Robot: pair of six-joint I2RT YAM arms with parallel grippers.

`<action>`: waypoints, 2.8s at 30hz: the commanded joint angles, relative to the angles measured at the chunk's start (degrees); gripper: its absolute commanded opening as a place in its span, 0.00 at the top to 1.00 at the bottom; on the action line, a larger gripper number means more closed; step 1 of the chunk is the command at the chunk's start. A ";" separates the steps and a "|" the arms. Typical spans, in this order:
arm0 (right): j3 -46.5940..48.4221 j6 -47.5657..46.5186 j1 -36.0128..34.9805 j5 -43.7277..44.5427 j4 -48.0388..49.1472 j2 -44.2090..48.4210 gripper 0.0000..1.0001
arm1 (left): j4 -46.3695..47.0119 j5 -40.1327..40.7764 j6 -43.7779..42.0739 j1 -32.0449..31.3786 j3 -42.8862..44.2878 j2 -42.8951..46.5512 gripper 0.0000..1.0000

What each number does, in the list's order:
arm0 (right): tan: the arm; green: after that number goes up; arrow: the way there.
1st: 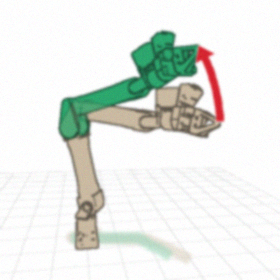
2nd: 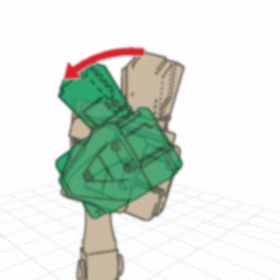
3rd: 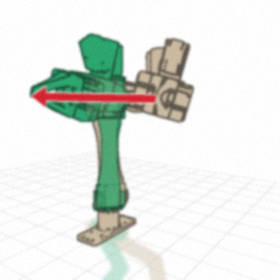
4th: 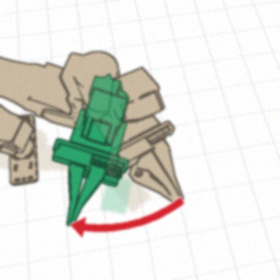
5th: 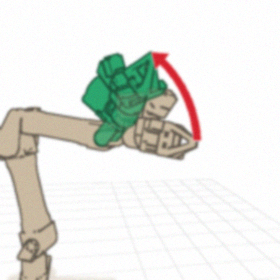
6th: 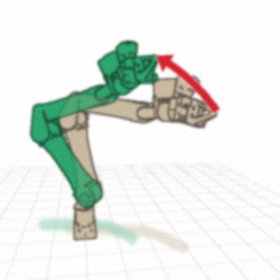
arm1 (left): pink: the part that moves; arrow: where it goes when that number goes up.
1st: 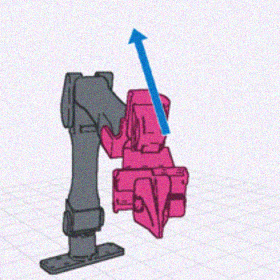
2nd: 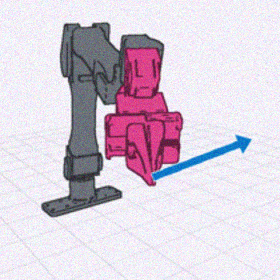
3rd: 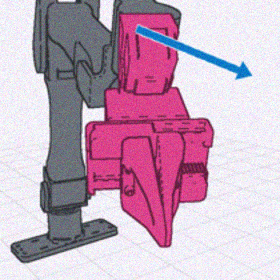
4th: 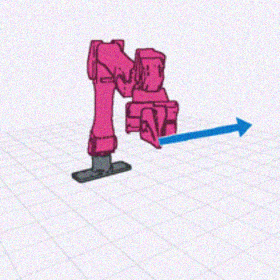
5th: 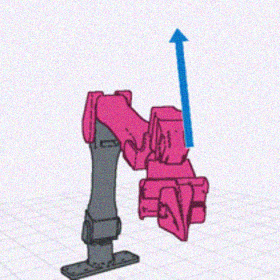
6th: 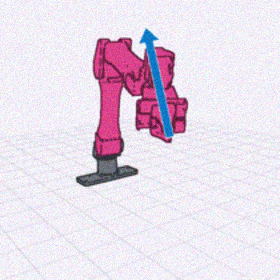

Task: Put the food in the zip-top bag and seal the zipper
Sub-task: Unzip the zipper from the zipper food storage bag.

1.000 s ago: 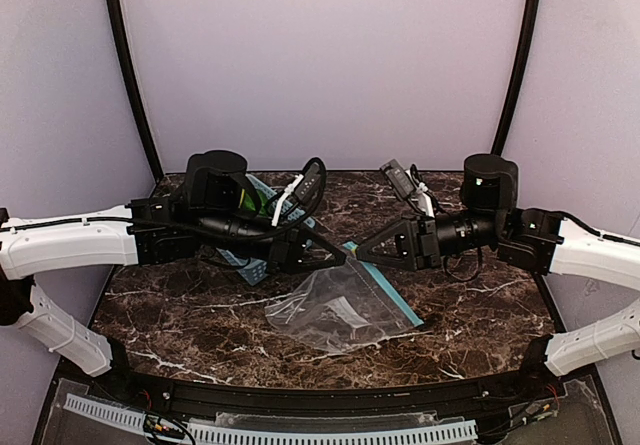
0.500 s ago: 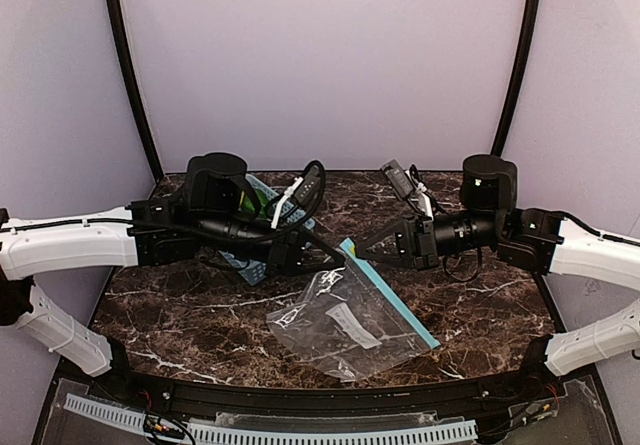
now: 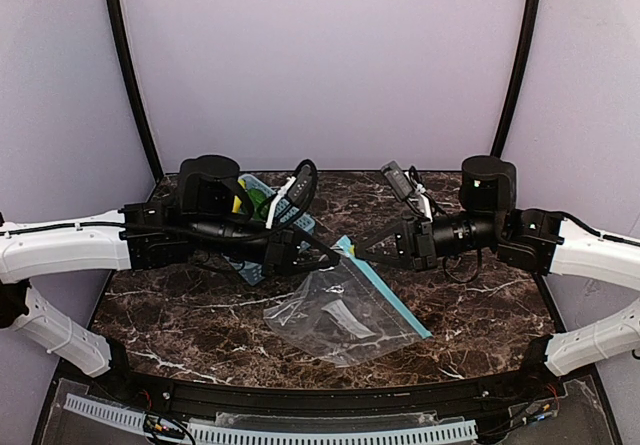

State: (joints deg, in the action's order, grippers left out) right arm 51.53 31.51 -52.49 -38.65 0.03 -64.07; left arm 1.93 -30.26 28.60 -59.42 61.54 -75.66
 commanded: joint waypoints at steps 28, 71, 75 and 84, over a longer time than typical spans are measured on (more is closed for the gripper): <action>-3.20 -0.44 -0.24 1.69 -2.92 1.09 1.00 | -6.92 9.75 2.66 5.60 -2.31 4.53 0.99; -8.18 1.06 -0.24 4.60 -7.88 5.78 1.00 | -11.06 9.68 3.90 15.09 -8.46 15.56 0.99; -8.50 1.14 -0.24 4.05 -8.35 5.68 1.00 | -11.78 9.76 3.52 15.40 -8.49 16.09 0.99; -9.46 1.35 -0.25 3.43 -9.26 5.58 1.00 | -13.70 9.67 2.54 16.62 -8.13 16.84 0.99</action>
State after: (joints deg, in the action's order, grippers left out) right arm 43.40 32.23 -52.49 -33.93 -6.94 -59.35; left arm -10.00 -22.85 32.12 -44.18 53.82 -60.62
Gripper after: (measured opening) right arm 0.039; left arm 0.009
